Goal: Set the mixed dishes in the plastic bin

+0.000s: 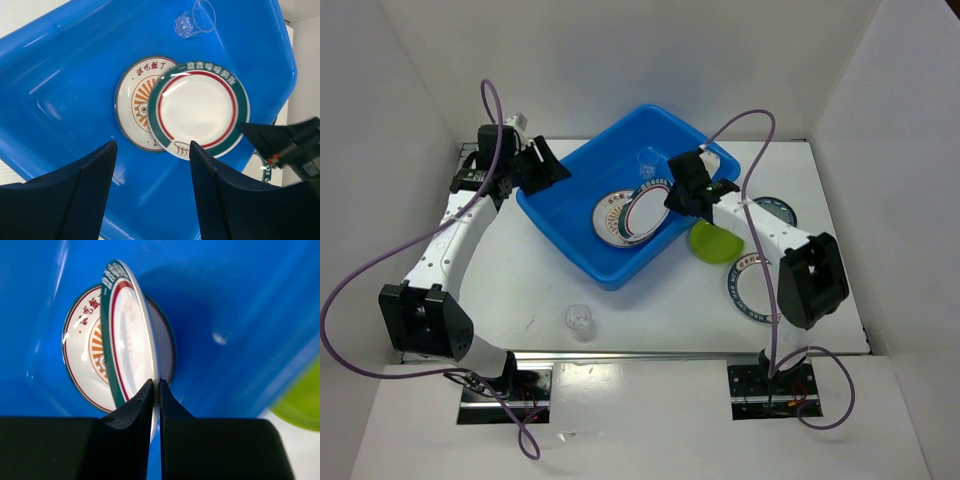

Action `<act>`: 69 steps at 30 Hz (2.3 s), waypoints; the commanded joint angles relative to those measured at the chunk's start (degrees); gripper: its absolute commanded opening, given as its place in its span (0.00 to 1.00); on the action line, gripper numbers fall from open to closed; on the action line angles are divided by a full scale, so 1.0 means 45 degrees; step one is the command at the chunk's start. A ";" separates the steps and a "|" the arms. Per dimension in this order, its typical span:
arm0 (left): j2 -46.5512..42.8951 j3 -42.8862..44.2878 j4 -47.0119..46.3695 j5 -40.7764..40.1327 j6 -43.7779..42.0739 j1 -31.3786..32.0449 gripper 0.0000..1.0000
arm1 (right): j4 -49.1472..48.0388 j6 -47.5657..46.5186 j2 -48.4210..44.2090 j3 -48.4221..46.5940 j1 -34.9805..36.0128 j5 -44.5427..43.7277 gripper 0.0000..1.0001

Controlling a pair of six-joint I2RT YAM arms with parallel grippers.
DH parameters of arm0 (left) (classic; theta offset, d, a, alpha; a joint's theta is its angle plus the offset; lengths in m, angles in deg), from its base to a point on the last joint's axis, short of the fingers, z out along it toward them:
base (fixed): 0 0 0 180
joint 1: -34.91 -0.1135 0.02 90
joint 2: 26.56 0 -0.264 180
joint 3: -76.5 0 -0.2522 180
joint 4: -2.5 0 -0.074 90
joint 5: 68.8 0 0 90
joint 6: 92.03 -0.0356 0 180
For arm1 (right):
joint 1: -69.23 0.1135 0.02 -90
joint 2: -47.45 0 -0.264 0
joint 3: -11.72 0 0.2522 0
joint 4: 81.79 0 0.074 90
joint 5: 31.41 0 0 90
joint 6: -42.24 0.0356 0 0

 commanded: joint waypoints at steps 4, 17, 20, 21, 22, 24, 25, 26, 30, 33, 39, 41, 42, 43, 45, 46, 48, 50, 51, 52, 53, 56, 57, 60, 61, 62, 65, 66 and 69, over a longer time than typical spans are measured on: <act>0.0034 -0.0071 -0.0633 0.0369 -0.0204 0.0019 0.67 | -0.1588 -0.0660 0.1171 -0.1692 -0.0070 0.1032 0.01; 0.0386 -0.0306 -0.0868 0.0369 -0.0204 0.0019 0.67 | -0.0164 -0.1598 0.3417 -0.2863 -0.0420 0.0974 0.01; 0.0386 -0.0306 -0.0985 0.0369 -0.0088 0.0019 0.67 | 0.0578 -0.2046 0.4198 -0.3642 -0.0421 0.1304 0.03; 0.0386 -0.0306 -0.0985 0.0369 -0.0087 0.0019 0.67 | 0.0832 -0.2047 0.4373 -0.3645 -0.0421 0.1306 0.04; 0.0386 -0.0306 -0.0985 0.0253 -0.0087 0.0019 0.67 | 0.0834 -0.2163 0.4511 -0.3800 -0.0421 0.1306 0.04; 0.0386 -0.0306 -0.1101 0.0252 -0.0087 0.0019 0.67 | 0.0834 -0.2164 0.4512 -0.3802 -0.0421 0.1306 0.04; 0.0502 -0.0306 -0.1102 0.0252 -0.0087 0.0019 0.67 | 0.0834 -0.2164 0.4512 -0.3802 -0.0421 0.1306 0.06; 0.0503 -0.0306 -0.1102 0.0252 -0.0087 0.0019 0.67 | 0.0834 -0.2319 0.4647 -0.3802 -0.0421 0.1306 0.13; 0.0620 -0.0306 -0.1219 0.0252 -0.0087 0.0019 0.67 | 0.1438 -0.2922 0.5350 -0.4620 -0.0421 0.2201 0.29; 0.0737 -0.0306 -0.1219 0.0252 -0.0087 0.0019 0.67 | 0.2024 -0.3373 0.5896 -0.5226 -0.0421 0.2808 0.42; 0.0855 -0.0306 -0.1336 0.0252 0.0030 0.0019 0.67 | 0.2767 -0.4195 0.5588 -0.5716 -0.0421 0.2539 0.54; 0.0855 -0.0306 -0.1336 0.0252 0.0030 0.0019 0.67 | 0.2768 -0.4311 0.4730 -0.6006 -0.0556 0.1682 0.55; 0.0855 -0.0306 -0.1336 0.0252 0.0030 0.0019 0.67 | 0.3019 -0.4486 0.4359 -0.6163 -0.0558 0.1542 0.57; 0.0855 -0.0306 -0.1472 0.0252 0.0030 0.0019 0.67 | 0.3176 -0.4488 0.4046 -0.6416 -0.0693 0.1540 0.57; 0.0855 -0.0422 -0.1473 0.0368 0.0030 0.0019 0.67 | 0.3528 -0.4857 0.3148 -0.7256 -0.0830 0.1423 0.58; 0.0855 -0.0423 -0.1628 0.0485 0.0030 0.0019 0.67 | 0.3645 -0.4975 0.2855 -0.7471 -0.0947 0.1307 0.58; 0.0855 -0.0539 -0.1746 0.0486 0.0148 0.0019 0.67 | 0.3997 -0.5210 0.2190 -0.8116 -0.1122 0.0919 0.61; 0.0855 -0.0540 -0.1864 0.0603 0.0148 0.0019 0.67 | 0.4699 -0.5211 0.1838 -0.8720 -0.1415 0.0703 0.61; 0.0855 -0.0540 -0.1864 0.0719 0.0148 0.0019 0.67 | 0.4933 -0.5076 0.1720 -0.8723 -0.1997 0.0410 0.61; 0.0855 -0.0675 -0.1980 0.0875 0.0148 0.0019 0.67 | 0.5206 -0.4862 0.1584 -0.8723 -0.2448 0.0272 0.61; 0.0855 -0.0677 -0.1981 0.0876 0.0264 0.0019 0.67 | 0.5693 -0.4627 0.1408 -0.8337 -0.2974 0.0271 0.61; 0.0737 -0.0677 -0.2118 0.1499 0.0149 0.0019 0.67 | 0.5834 -0.4098 0.0239 -0.6236 -0.4928 0.0271 0.61; 0.0737 -0.0677 -0.2118 0.1501 -0.0026 0.0231 0.67 | 0.5699 -0.3904 -0.0500 -0.5663 -0.5320 0.0425 0.61; 0.0737 0.0102 -0.1065 0.0624 -0.1567 0.1342 0.67 | 0.5697 -0.3785 -0.1423 -0.3844 -0.6376 -0.0079 0.61; 0.0737 0.0491 -0.0850 0.0623 -0.1823 0.2101 0.67 | 0.5697 -0.3901 -0.1774 -0.3512 -0.6649 -0.0081 0.61; 0.0621 0.0611 -0.0713 0.0990 -0.1980 0.2437 0.66 | 0.5697 -0.4057 -0.1777 -0.3083 -0.7154 -0.0216 0.61; 0.0484 0.0885 -0.0595 0.2282 -0.1827 0.3765 0.60 | 0.5697 -0.4176 -0.2323 -0.2476 -0.7685 -0.0100 0.61; 0.0290 0.0886 -0.0594 0.2283 -0.1516 0.4155 0.60 | 0.5562 -0.4176 -0.2459 -0.2357 -0.7687 -0.0100 0.61; -0.0413 -0.0686 -0.1937 0.2671 0.0390 0.5484 0.71 | 0.5444 -0.4312 -0.2597 -0.2200 -0.7803 -0.0100 0.62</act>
